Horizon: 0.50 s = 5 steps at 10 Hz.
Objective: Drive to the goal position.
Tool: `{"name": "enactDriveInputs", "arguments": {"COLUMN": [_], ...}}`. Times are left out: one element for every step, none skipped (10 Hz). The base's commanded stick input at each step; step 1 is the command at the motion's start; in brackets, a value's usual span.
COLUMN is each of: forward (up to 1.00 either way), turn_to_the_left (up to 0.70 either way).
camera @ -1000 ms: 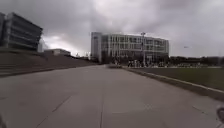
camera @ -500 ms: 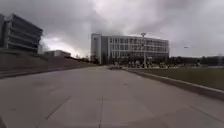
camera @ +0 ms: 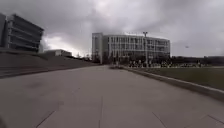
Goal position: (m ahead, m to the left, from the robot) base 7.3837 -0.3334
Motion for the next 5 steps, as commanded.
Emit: {"name": "enactDriveInputs", "arguments": {"forward": [0.49,0.49,0.49,0.49,0.49], "turn_to_the_left": [0.08,0.08,0.08,0.1,0.11]}}
